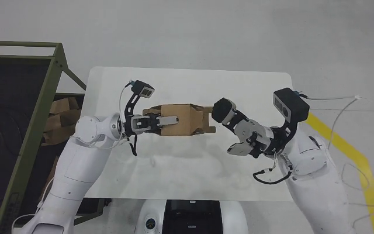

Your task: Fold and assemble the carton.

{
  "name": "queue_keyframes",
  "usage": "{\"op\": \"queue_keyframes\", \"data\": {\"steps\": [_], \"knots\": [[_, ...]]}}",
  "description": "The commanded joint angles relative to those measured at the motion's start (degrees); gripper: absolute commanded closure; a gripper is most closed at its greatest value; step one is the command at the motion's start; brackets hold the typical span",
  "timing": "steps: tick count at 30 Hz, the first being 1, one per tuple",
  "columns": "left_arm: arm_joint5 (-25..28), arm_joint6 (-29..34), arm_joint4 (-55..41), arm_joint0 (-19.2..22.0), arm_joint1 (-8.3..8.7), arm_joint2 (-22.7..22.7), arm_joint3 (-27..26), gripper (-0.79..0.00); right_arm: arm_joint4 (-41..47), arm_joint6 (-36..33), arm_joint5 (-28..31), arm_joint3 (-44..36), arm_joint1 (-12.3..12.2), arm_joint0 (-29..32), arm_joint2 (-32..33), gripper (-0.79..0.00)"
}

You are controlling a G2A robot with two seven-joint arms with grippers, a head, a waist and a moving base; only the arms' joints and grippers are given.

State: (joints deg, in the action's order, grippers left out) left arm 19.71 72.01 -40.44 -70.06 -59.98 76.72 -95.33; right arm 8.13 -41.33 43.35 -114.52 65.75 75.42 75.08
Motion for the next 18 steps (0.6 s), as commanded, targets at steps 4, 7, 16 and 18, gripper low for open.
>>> {"op": "queue_keyframes", "data": {"steps": [4,7,16,18], "knots": [[-2.7,0.92,-0.87,1.35,0.1,0.23,-0.44,0.0,-0.57,0.67,-0.66,-0.35,-0.35,1.55,2.76,-0.785],[-2.7,0.92,-0.87,1.35,0.1,0.23,-0.44,0.0,-0.57,0.67,-0.66,-0.35,-0.35,1.55,2.76,-0.785],[-5.17,-1.85,-2.22,0.5,-0.05,-0.41,-1.94,0.0,-2.14,0.81,-0.99,-0.85,-0.39,1.59,2.85,-0.785],[-7.47,-1.85,-2.97,0.56,-0.03,-0.6,-2.23,0.0,-5.57,-0.02,-0.4,-1.69,-0.54,1.46,3.32,-0.785]]}}
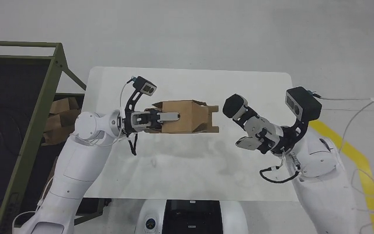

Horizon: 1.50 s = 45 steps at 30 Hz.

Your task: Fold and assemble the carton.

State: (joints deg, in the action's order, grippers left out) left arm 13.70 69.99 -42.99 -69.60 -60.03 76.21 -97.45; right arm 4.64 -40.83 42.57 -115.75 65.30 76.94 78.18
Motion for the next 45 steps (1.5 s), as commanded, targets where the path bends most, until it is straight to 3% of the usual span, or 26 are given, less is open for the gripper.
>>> {"op": "queue_keyframes", "data": {"steps": [1,9,18,22,23,30,39,45], "knots": [[-2.36,0.4,-0.93,0.36,0.04,-0.05,-0.13,0.0,-3.53,-1.02,0.68,-0.86,-0.17,-0.06,0.41,-0.785],[-10.78,5.66,-4.47,2.47,0.28,-0.46,1.51,0.0,-16.89,-1.92,1.43,-5.42,-0.83,1.31,3.19,-0.785],[-15.65,8.35,-9.41,3.67,0.15,-1.37,3.3,0.0,-28.73,-0.19,-1.06,-11.49,-1.14,2.98,2.59,-0.785],[-16.36,8.41,-10.21,3.86,0.1,-1.54,3.46,0.0,-31.57,0.13,-2.74,-12.93,-1.26,2.89,1.67,-0.779],[-16.57,8.4,-10.46,3.82,0.08,-1.62,3.49,0.0,-32.09,0.24,-2.95,-13.31,-1.28,2.77,1.35,-0.739],[-17.32,8.49,-11.31,3.69,0.03,-1.86,3.11,0.0,-36.82,0.01,-5.46,-15.13,-1.46,1.35,-0.56,-0.653],[-18.11,8.54,-11.53,3.76,-0.01,-2.19,2.78,0.0,-40.62,-1.44,-8.85,-15.17,-1.71,-1.32,-2.5,-0.665],[-18.5,8.6,-11.42,4.12,-0.05,-2.5,2.8,0.0,-41.6,-0.87,-9.85,-15.12,-1.92,-1.67,-2.66,-0.566]]}}
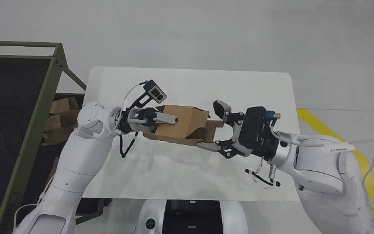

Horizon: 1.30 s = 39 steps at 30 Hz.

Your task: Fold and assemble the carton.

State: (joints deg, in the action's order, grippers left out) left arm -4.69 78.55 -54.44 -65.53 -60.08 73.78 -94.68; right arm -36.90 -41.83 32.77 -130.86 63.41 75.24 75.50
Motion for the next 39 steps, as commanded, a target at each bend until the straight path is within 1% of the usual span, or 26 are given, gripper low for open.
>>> {"op": "queue_keyframes", "data": {"steps": [1,5,7,8,17,21,39], "knots": [[-0.12,0.06,0.02,0.11,-0.01,-0.09,0.08,0.0,-0.08,0.25,-0.08,-0.01,-0.08,0.07,0.05,-0.545],[-0.17,0.17,0.02,0.29,-0.04,-0.23,0.19,0.0,-0.09,0.46,0.21,-0.26,-0.29,0.24,0.14,-0.496],[-0.15,0.17,-0.07,0.4,-0.06,-0.32,0.28,0.0,0.0,0.42,0.45,-0.33,-0.39,0.24,0.07,-0.428],[-0.15,0.16,-0.08,0.47,-0.07,-0.36,0.32,0.0,0.05,0.35,0.62,-0.36,-0.44,0.18,0.0,-0.382],[-0.4,0.17,0.01,1.0,-0.18,-0.95,0.67,0.0,0.49,0.75,0.7,0.3,-0.76,-0.59,-0.72,-0.326],[-0.44,0.27,-0.07,1.31,-0.24,-1.21,0.85,0.0,0.57,0.78,0.67,0.51,-0.89,-0.99,-1.15,-0.268],[-0.27,0.59,-0.28,2.24,-0.4,-1.57,1.85,0.0,0.84,0.79,0.14,2.61,-1.19,-3.96,-4.79,-0.237]]}}
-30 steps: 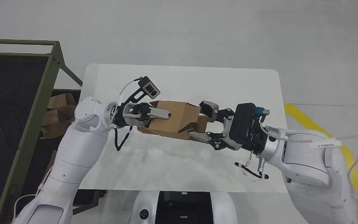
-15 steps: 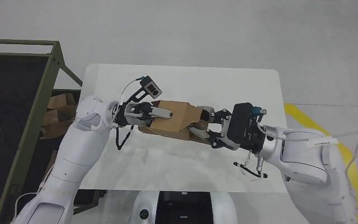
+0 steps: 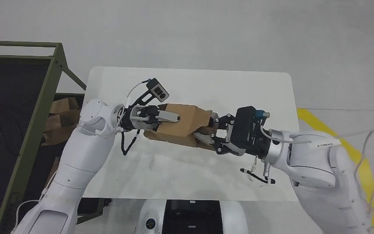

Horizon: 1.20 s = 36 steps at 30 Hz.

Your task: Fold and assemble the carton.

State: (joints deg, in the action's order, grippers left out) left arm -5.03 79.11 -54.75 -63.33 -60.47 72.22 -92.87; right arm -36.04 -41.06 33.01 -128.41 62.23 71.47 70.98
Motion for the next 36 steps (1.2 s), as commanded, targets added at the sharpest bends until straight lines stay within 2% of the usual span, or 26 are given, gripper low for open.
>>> {"op": "queue_keyframes", "data": {"steps": [1,18,36], "knots": [[0.04,0.14,0.07,0.07,-0.01,-0.04,0.05,0.0,0.01,0.07,-0.18,0.27,0.01,-0.39,-0.56,-0.234],[0.08,0.61,0.02,0.39,-0.14,-0.57,0.48,0.0,0.31,0.76,-0.93,2.96,0.15,-3.7,-4.93,-0.234],[0.96,0.51,0.07,-0.55,-0.11,-0.04,-0.32,0.0,1.04,1.38,-1.24,3.35,-0.21,-3.79,-5.32,-0.292]]}}
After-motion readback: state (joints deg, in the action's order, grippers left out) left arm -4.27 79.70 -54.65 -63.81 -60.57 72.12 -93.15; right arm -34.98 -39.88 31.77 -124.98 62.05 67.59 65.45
